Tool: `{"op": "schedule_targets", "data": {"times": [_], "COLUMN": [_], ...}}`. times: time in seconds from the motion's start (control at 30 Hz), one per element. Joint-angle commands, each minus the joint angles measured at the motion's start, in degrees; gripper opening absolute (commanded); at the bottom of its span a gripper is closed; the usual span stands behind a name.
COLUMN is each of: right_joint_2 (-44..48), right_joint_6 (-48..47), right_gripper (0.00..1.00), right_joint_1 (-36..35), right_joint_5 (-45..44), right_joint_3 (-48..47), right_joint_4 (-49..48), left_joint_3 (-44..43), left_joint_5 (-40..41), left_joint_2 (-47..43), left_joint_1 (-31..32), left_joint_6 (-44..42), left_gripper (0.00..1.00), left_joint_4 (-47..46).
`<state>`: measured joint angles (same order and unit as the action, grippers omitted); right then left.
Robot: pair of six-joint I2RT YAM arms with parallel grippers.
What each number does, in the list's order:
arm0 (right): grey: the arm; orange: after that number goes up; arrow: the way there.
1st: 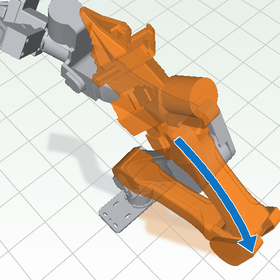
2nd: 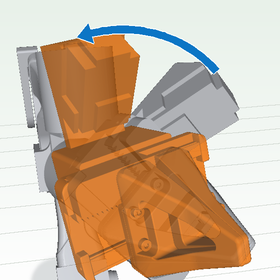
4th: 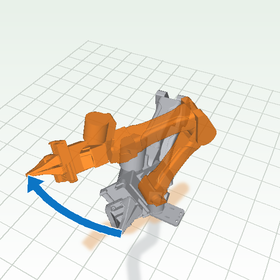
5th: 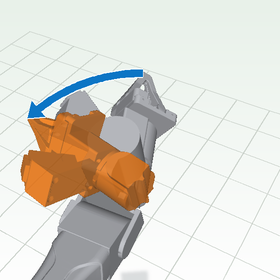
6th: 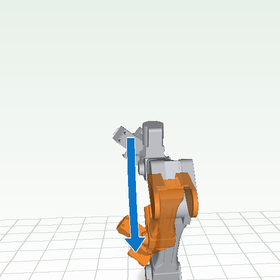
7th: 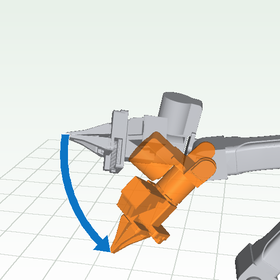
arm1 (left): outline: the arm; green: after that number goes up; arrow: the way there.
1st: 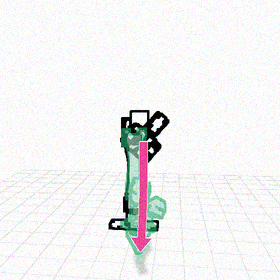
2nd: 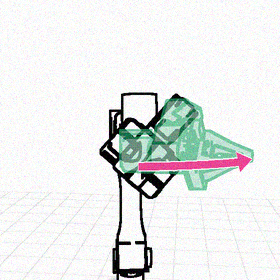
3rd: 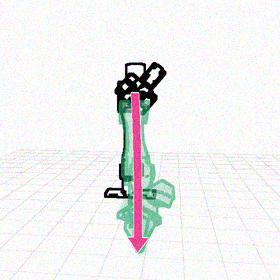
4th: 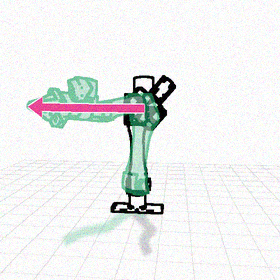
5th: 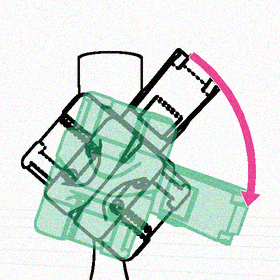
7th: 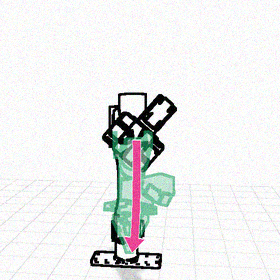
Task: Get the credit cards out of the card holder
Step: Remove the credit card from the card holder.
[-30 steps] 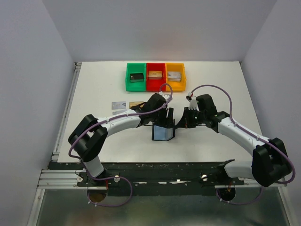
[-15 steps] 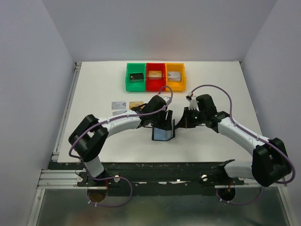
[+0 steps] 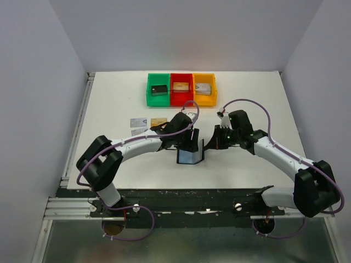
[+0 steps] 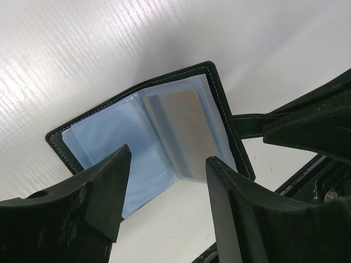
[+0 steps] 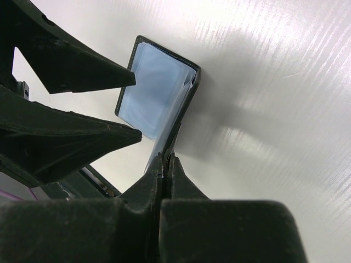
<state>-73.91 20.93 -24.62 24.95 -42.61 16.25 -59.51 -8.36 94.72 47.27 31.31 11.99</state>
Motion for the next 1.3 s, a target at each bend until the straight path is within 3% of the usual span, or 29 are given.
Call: {"op": "schedule_targets", "data": {"times": [0.0, 1.27], "right_joint_2": [0.5, -0.6], "right_joint_6": [-0.5, -0.5], "right_gripper": [0.00, 0.00], "right_joint_1": [0.3, 0.3], "right_joint_5": [0.6, 1.2], "right_joint_3": [0.5, -0.5], "right_joint_4": [-0.7, -0.6], "left_joint_3": [-1.6, -7.5], "left_joint_5": [1.2, -1.8], "left_joint_2": [0.9, 5.8], "left_joint_1": [0.2, 2.0], "left_joint_6": [0.2, -2.7], "left_gripper": [0.69, 0.69], "left_joint_4": [1.4, 4.4]}}
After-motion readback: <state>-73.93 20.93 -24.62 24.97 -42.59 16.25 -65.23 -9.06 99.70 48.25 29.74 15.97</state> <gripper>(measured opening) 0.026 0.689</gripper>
